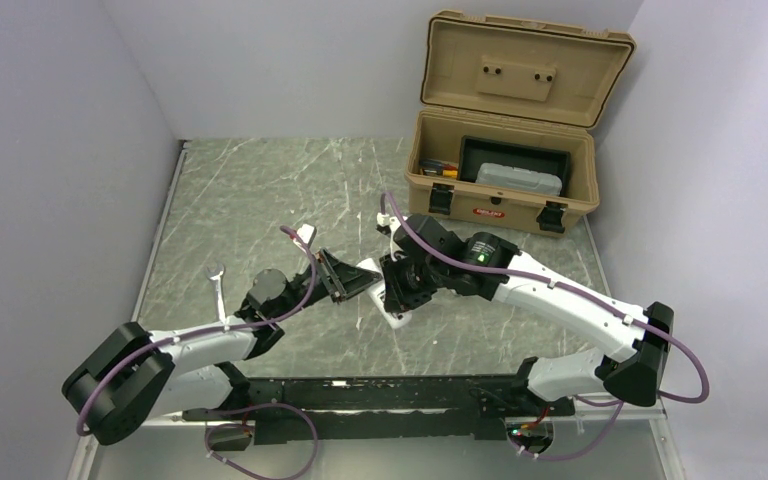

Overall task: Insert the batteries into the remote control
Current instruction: Load the battery into the remote control.

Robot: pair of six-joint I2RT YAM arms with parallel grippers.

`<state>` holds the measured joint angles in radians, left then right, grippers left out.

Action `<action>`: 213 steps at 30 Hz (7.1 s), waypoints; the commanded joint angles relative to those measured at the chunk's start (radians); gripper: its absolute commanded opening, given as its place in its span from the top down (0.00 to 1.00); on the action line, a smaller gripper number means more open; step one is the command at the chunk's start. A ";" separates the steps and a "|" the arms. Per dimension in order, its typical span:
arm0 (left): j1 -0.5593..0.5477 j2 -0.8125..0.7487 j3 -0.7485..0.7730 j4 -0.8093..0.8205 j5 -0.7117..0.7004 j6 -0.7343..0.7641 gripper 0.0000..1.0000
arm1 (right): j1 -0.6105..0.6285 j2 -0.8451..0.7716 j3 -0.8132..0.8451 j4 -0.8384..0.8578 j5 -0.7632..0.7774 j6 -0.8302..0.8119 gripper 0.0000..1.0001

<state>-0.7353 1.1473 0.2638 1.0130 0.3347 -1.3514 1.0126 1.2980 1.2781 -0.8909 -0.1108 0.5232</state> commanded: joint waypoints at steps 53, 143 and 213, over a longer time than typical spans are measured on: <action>0.036 -0.124 0.100 -0.196 0.182 -0.089 1.00 | 0.001 -0.617 -0.514 0.820 -0.318 -0.702 0.44; 0.053 -0.188 0.061 -0.159 0.158 -0.140 1.00 | -0.291 -0.292 -0.525 1.030 -1.155 -0.777 0.56; 0.051 -0.200 0.094 -0.108 0.186 -0.210 1.00 | -0.286 -0.247 -0.489 0.826 -1.124 -0.948 0.66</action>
<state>-0.6838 0.9791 0.3248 0.7879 0.4934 -1.5066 0.7235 1.0328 0.7696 -0.0448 -1.2400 -0.3935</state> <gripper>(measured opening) 0.311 0.345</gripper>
